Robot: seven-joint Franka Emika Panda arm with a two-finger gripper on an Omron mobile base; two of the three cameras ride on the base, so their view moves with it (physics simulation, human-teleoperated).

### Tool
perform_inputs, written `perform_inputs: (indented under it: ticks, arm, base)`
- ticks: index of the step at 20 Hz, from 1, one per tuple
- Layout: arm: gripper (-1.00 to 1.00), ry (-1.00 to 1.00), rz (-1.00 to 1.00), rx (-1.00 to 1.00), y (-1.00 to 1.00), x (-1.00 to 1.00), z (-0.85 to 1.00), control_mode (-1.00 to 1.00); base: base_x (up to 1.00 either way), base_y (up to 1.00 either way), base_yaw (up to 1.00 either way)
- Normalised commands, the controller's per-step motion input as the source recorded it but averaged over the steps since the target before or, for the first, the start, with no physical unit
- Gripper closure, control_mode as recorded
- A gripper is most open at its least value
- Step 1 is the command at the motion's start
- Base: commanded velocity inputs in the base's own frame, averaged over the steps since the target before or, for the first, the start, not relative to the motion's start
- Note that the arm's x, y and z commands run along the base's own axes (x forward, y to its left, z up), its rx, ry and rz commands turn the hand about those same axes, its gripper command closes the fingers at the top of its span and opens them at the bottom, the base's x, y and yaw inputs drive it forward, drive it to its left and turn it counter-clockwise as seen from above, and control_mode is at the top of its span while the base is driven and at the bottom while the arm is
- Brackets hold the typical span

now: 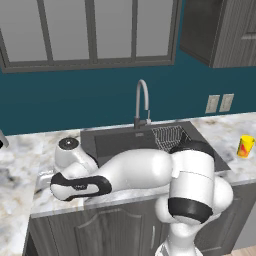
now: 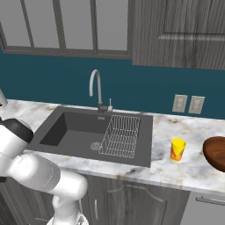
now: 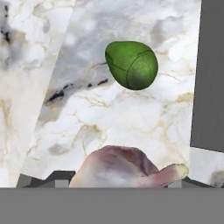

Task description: Remove the avocado and garlic from the sink. Then move the bowl and cup from the counter to the sink for washing.

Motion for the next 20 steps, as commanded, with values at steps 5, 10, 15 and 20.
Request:
perform_inputs:
  ticks: [5, 10, 15, 20]
  arm:
    - [1.0, 0.1, -0.03, 0.0, 0.0, 0.0, -0.2, -1.0]
    - [1.0, 0.01, -0.01, 0.0, -0.01, -0.02, -0.22, -1.0]
    - [1.0, 0.0, -0.01, 0.0, 0.0, -0.01, -0.24, -1.0]
    - [1.0, 0.0, -0.04, 0.0, 0.0, 0.05, -0.17, -1.0]
  base:
    - [0.0, 0.0, 0.0]
    - [0.0, 0.0, 0.0]
    - [0.0, 0.0, 0.0]
    - [0.0, 0.0, 0.0]
